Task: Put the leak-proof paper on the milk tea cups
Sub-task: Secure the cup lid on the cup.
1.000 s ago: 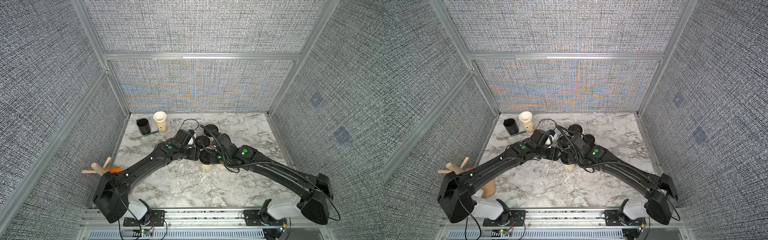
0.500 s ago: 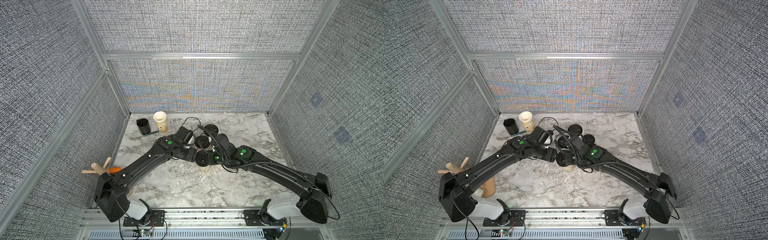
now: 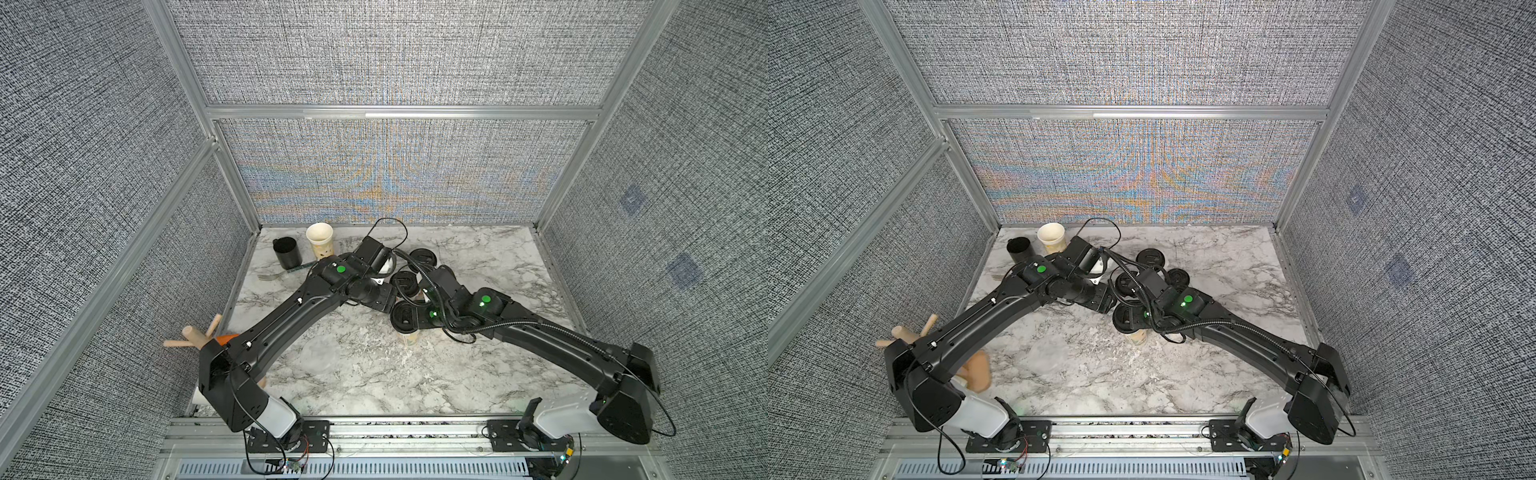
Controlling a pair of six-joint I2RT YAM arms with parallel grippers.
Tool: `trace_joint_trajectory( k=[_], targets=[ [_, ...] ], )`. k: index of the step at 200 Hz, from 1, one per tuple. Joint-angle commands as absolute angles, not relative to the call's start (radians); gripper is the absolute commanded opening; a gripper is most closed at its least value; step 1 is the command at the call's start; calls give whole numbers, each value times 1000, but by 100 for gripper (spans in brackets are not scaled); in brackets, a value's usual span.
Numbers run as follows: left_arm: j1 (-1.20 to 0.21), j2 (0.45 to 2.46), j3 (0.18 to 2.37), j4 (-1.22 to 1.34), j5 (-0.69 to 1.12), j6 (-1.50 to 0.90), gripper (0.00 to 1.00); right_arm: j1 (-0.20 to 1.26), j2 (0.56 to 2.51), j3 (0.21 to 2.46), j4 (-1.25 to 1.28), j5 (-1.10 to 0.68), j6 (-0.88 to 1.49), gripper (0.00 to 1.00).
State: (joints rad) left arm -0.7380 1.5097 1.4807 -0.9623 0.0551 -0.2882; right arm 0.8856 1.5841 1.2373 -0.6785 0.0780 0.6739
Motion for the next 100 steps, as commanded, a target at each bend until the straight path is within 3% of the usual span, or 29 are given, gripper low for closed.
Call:
trace_joint_trajectory(
  k=[1, 100],
  targets=[
    [-738, 1502, 1473, -955, 97, -273, 75, 882, 1598, 1249, -876, 111, 658, 51],
    [-738, 1507, 1433, -908, 154, -284, 75, 873, 1632, 1400, -925, 159, 627, 61]
  ],
)
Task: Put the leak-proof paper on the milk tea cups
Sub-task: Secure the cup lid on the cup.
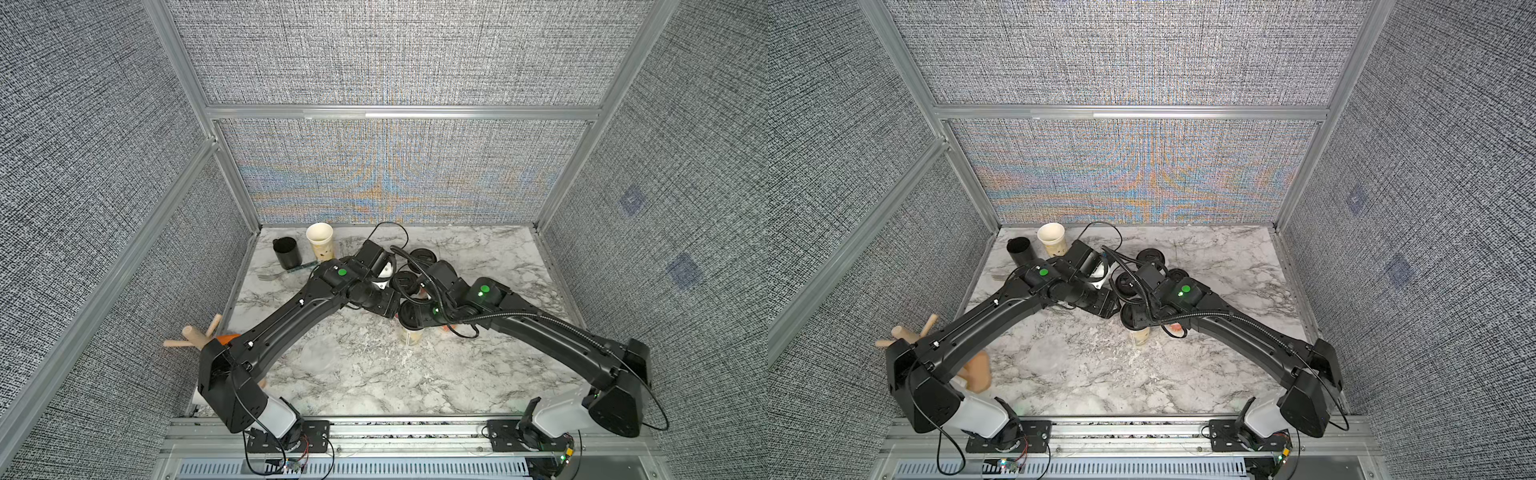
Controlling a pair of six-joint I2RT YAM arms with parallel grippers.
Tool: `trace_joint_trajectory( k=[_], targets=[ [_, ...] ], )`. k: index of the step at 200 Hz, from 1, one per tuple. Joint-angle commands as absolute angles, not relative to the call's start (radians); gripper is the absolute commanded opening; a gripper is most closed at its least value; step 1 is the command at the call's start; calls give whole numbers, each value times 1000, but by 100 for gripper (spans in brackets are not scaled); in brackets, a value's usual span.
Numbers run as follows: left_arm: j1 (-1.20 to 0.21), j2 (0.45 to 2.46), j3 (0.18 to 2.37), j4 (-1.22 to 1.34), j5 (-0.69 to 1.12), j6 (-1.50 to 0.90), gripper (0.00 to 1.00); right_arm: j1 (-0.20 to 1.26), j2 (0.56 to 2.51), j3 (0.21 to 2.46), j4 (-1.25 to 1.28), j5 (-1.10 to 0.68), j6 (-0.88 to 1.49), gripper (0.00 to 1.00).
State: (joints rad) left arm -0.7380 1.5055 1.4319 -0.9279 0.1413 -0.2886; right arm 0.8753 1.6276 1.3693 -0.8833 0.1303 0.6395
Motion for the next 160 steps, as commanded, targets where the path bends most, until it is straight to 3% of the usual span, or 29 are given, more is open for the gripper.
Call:
trace_joint_trajectory(
  k=[1, 66, 96, 131, 160],
  targets=[
    [-738, 1508, 1433, -909, 154, -285, 75, 873, 1633, 1402, -925, 159, 626, 61],
    [-738, 1505, 1436, -902, 126, -297, 75, 869, 1643, 1492, -940, 169, 596, 61],
    [-723, 1493, 1491, -997, -72, -362, 75, 858, 1617, 1513, -945, 179, 585, 61],
    [-531, 1468, 1527, -964, -78, -331, 75, 804, 1518, 1491, -920, 167, 547, 61],
    [-353, 1579, 1680, -1011, -38, -287, 79, 747, 1430, 1434, -885, 155, 511, 64]
  ],
)
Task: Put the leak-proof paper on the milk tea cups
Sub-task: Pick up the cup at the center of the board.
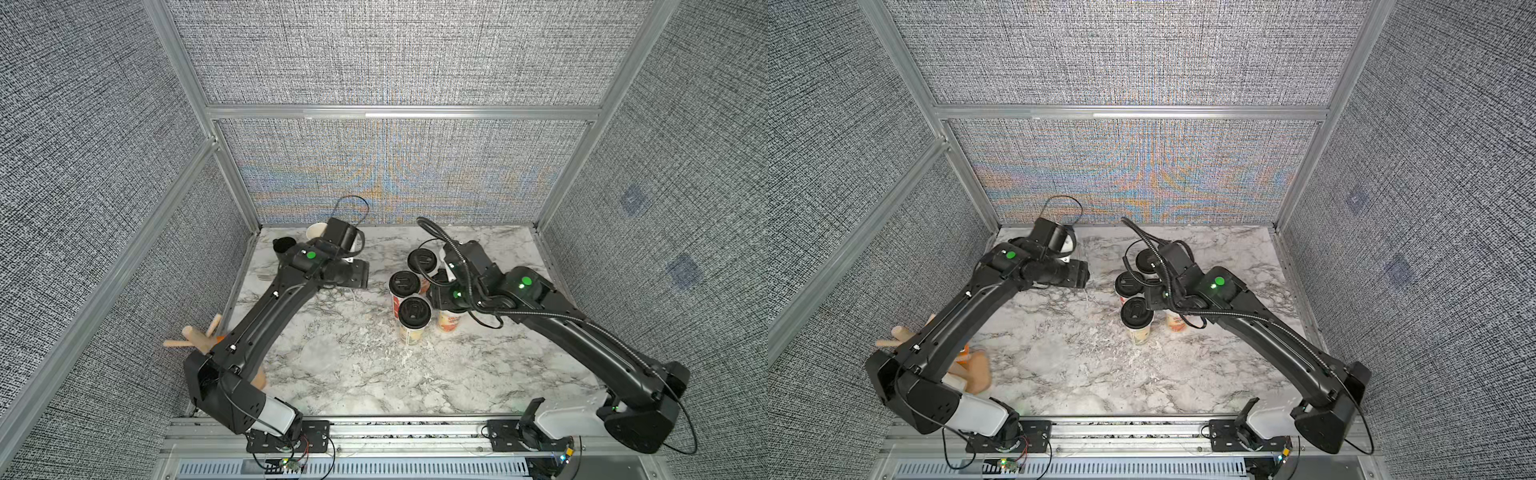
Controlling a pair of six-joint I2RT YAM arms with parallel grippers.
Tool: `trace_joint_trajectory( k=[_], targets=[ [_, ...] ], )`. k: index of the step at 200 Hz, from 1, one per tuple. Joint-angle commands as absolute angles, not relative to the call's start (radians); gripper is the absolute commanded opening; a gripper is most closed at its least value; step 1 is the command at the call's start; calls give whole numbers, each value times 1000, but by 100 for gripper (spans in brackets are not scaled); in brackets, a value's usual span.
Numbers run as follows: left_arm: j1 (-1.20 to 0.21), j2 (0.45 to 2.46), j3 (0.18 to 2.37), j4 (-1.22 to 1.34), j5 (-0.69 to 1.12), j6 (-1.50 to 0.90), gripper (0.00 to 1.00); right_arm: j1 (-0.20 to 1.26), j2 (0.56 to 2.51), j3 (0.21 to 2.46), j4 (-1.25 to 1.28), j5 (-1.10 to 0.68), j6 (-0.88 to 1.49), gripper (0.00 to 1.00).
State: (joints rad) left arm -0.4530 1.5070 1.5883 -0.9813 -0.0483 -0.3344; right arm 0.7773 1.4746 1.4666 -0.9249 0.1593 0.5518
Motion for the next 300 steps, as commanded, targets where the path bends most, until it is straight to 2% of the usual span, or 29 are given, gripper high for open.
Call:
trace_joint_trajectory(
  k=[1, 28, 32, 37, 82, 140, 184, 272, 300],
  targets=[
    [-348, 1585, 1687, -1012, -36, -285, 79, 744, 1428, 1432, -883, 152, 509, 64],
    [-235, 1731, 1842, -1033, -3, -261, 89, 691, 1381, 1374, -860, 123, 487, 70],
    [-223, 1753, 1862, -1036, -4, -259, 97, 686, 1377, 1367, -857, 119, 483, 70],
    [-210, 1780, 1887, -1041, -4, -255, 100, 679, 1372, 1358, -853, 115, 481, 71],
    [-143, 2025, 2159, -1087, -30, -209, 100, 644, 1369, 1306, -822, 82, 465, 74],
    [-141, 2214, 2311, -1049, -44, -148, 100, 631, 1396, 1301, -824, 60, 463, 77],
    [-140, 2258, 2325, -1026, -113, -149, 100, 629, 1403, 1291, -824, 60, 469, 77],
    [-138, 2316, 2312, -926, -77, -142, 100, 628, 1421, 1301, -831, 58, 472, 77],
    [-135, 2322, 2304, -900, -68, -150, 92, 628, 1424, 1301, -833, 58, 475, 77]
  ],
)
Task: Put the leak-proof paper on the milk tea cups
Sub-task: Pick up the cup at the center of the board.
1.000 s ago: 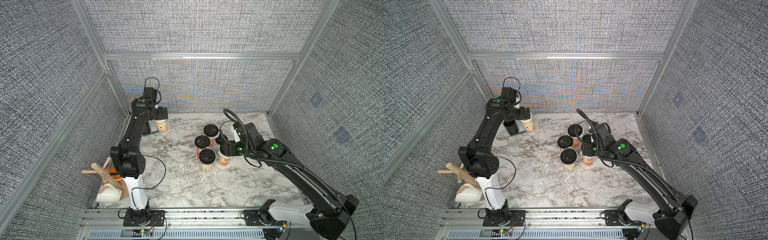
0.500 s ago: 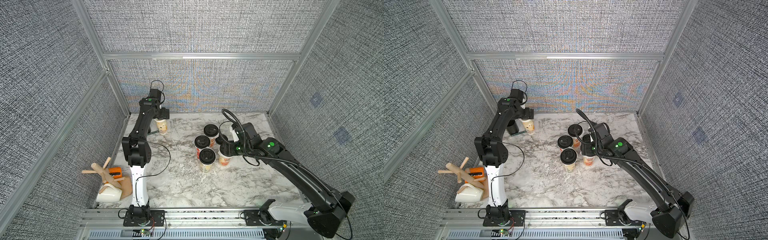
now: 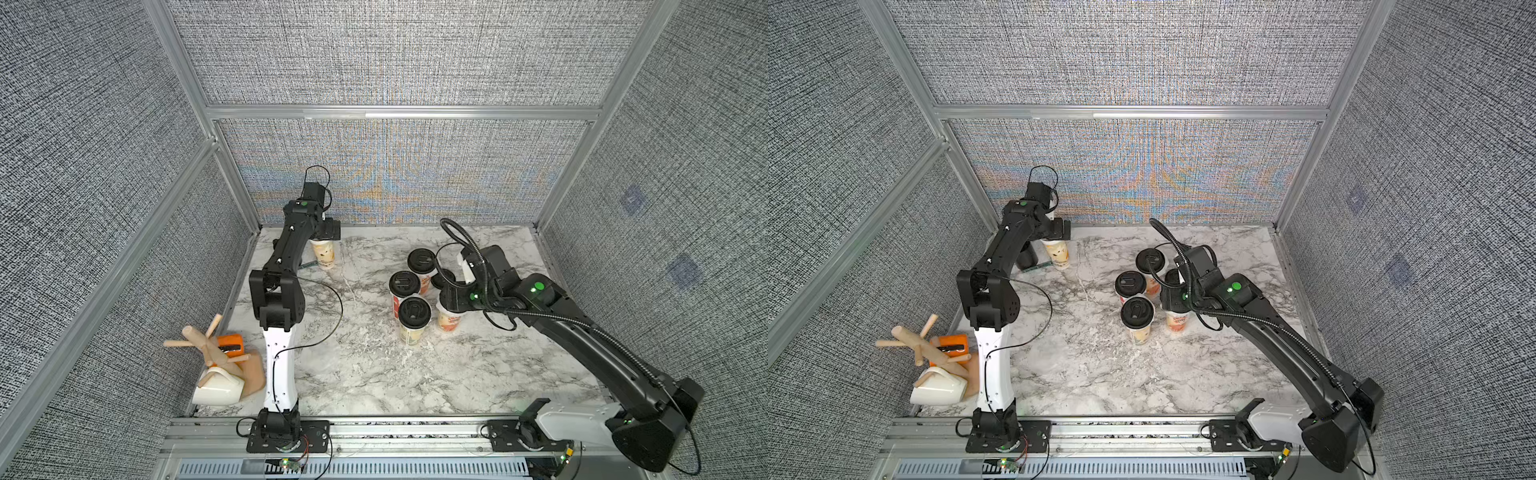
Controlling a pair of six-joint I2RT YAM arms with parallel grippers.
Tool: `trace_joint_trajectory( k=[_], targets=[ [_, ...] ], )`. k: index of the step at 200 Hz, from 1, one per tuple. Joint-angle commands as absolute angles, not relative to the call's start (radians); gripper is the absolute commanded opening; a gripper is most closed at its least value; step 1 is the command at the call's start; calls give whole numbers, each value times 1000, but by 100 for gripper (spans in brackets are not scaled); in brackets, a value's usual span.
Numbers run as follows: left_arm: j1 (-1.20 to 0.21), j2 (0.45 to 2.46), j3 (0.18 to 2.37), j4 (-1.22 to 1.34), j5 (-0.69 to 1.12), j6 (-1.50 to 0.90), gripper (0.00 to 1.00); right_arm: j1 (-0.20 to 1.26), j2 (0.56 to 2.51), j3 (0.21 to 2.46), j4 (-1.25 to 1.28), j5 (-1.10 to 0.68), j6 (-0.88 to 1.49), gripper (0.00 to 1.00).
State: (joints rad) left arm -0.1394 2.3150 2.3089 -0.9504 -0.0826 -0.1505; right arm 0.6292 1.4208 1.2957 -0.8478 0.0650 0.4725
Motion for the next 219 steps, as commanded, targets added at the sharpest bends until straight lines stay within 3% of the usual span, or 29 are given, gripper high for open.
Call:
trace_joint_trajectory(
  k=[1, 42, 130, 188, 219],
  targets=[
    [-135, 2322, 2304, -899, -68, -149, 92, 629, 1424, 1301, -833, 58, 475, 77],
    [-133, 2317, 2287, -887, -67, -162, 83, 629, 1420, 1305, -844, 63, 479, 77],
    [-132, 2182, 2227, -1005, -3, -194, 82, 630, 1379, 1291, -847, 64, 489, 77],
    [-163, 1870, 1841, -1009, 64, -224, 80, 631, 1325, 1253, -845, 69, 491, 77],
    [-280, 1652, 1593, -1008, 55, -245, 80, 631, 1309, 1241, -847, 76, 484, 77]
  ],
)
